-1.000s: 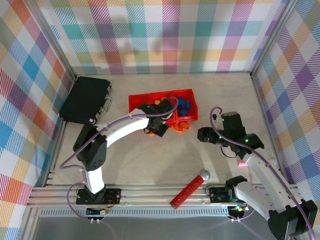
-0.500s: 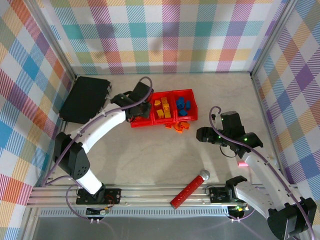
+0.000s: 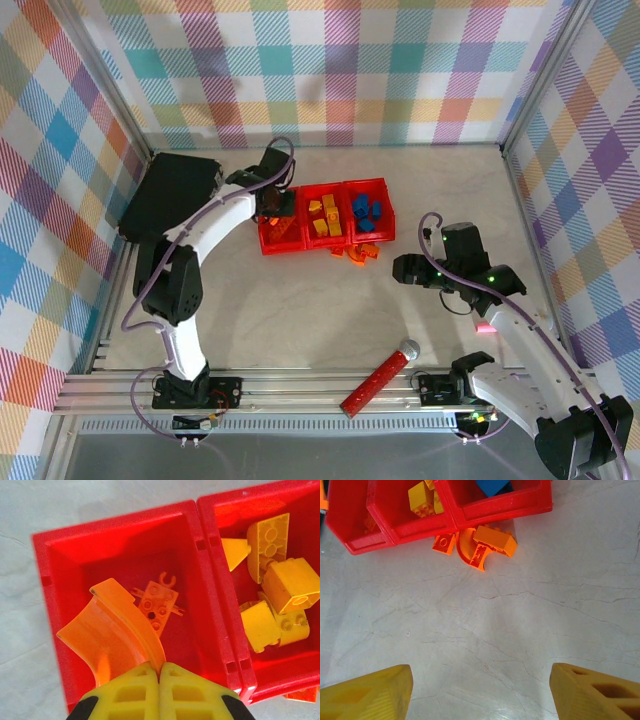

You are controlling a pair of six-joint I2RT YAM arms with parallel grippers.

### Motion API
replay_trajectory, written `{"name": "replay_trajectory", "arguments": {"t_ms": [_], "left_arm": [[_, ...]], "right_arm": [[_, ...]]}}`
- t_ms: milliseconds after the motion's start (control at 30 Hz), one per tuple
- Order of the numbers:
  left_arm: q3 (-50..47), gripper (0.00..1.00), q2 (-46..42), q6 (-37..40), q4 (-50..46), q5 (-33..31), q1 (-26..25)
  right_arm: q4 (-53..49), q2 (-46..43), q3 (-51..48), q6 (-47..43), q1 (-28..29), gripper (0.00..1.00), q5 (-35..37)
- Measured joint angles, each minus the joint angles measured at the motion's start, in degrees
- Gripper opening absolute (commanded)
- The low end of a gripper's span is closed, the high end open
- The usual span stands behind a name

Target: Sort the legos into containers by color

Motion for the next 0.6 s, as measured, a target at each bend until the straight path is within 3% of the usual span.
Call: {"name": "replay_trajectory", "arguments": {"t_ms": [267,600], "left_arm": [[1.8,0.00,3.6,-0.7,0.2,0.8,0.0],[2.1,0.15,7.6,-1.5,0.5,2.8,1.5]], "right_arm": [[0.0,-0.7,0.0,0.0,0.0,0.73,0.1],[0.0,-0.6,0.0,0.0,0.0,0.73,0.0]]}}
